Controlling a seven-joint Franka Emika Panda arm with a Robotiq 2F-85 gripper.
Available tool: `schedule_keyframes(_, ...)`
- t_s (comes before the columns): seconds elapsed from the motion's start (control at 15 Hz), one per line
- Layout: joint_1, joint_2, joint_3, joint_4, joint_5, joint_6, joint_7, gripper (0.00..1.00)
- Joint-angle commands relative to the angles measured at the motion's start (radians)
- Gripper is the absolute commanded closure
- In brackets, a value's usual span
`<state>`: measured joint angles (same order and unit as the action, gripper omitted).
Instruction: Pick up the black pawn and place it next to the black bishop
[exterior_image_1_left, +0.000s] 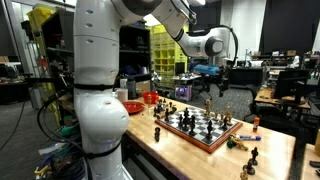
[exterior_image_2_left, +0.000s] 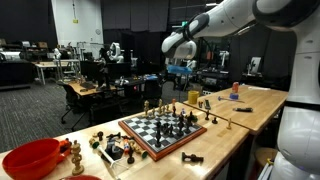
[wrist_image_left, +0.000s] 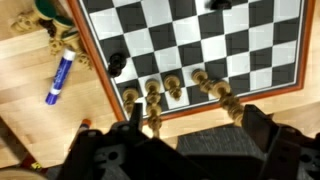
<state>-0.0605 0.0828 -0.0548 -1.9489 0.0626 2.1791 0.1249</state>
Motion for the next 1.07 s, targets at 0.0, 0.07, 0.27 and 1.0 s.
schedule_keyframes(0.0,-0.042,-0.013,-0.050,0.018,0.013,0.045,0.078,0.00)
schedule_keyframes(0.07,-0.049,-0.017,-0.059,0.014,-0.004,0.045,0.072,0.00)
schedule_keyframes(0.27,-0.052,-0.041,-0.066,-0.027,-0.036,0.018,0.035,0.00)
schedule_keyframes(1.0,-0.019,-0.121,-0.031,-0.154,-0.115,-0.055,-0.017,0.00)
